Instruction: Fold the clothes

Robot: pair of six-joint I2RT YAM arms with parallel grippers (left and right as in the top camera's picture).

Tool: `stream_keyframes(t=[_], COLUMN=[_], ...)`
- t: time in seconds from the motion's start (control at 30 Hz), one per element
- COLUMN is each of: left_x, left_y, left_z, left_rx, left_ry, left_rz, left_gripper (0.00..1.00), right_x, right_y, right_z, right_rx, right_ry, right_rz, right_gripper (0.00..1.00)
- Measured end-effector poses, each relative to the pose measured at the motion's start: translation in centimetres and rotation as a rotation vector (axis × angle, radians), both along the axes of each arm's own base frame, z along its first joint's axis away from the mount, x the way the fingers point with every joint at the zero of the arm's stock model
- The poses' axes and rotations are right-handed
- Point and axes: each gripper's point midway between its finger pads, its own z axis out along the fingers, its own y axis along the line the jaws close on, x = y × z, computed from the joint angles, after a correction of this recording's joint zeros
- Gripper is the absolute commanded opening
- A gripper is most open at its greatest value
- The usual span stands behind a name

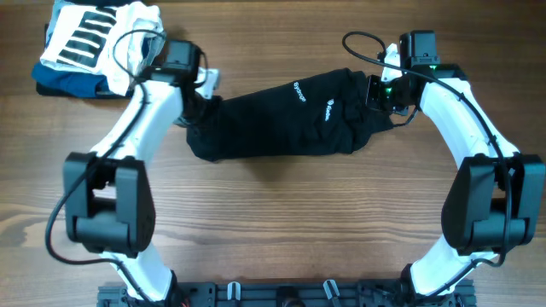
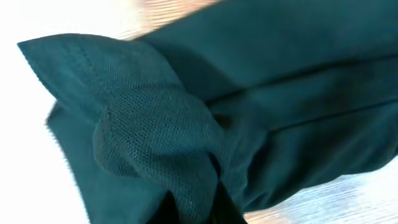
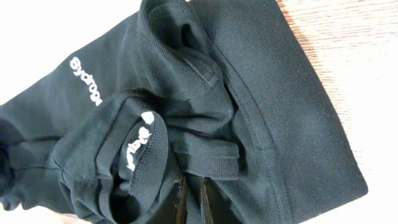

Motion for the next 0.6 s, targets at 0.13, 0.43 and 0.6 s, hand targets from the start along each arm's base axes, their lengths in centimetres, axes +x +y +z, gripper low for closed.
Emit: stream_keyframes(t=[0.13, 0.43, 0.6], left_x=[-0.2, -0.7, -0.2], left_y=[-3.1, -5.9, -7.5], left_z=[-0.2, -0.1, 1.3], left_rx=[-0.004, -0.007, -0.023], left_ry=[-0.023, -0.047, -0.068], left_rz=[-0.076, -0.153, -0.152], left_gripper=[0.04, 1.00, 1.00], right_x=[0.0, 0.0, 0.2], right_y=[0.0, 0.0, 0.0], right_z=[0.0, 0.0, 0.1], right_rx=[-0.001, -0.001, 0.000], right_ry=[-0.001, -0.002, -0.012], right_rz=[0.002, 0.002, 0.002], right_gripper=[0.12, 0.22, 0.28])
